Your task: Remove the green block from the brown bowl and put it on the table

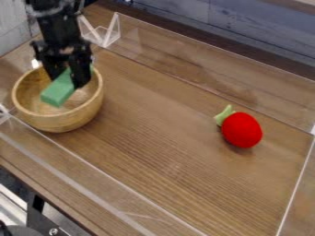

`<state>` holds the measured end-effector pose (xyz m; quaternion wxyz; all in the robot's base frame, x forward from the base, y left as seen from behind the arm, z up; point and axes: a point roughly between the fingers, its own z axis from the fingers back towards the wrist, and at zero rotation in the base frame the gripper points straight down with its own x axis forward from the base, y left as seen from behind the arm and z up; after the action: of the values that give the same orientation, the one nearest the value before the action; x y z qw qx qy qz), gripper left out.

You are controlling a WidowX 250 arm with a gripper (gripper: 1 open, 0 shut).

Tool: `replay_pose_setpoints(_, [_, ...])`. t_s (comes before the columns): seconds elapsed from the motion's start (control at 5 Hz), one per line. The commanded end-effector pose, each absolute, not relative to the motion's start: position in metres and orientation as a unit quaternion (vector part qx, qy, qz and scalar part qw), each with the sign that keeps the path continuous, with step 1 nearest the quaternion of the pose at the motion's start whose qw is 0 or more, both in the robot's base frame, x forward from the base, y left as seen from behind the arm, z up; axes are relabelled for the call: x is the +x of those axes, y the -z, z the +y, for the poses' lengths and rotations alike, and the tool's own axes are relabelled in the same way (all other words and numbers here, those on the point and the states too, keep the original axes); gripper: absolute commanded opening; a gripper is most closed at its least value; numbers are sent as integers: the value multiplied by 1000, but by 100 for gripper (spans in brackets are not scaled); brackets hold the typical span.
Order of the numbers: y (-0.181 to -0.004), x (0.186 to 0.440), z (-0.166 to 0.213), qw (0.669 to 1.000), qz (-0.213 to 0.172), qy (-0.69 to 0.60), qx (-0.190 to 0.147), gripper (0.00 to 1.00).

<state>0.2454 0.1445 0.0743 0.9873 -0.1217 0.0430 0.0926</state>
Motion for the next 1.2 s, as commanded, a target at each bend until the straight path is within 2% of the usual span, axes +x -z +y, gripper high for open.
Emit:
replay_pose_setpoints(0.0, [-118,265,125,990,0,-74,-121,0])
replay_pose_setpoints(0.2, [-127,282,81,990,3,-47,-136,0])
replay_pose_setpoints(0.4, [-120,292,33,990,9,-20,-141,0])
replay_pose_setpoints(0.8, [-98,286,-52,990,14,28,-138,0])
replay_pose_setpoints(1.0, [-94,278,-11,991,9,31,-128,0])
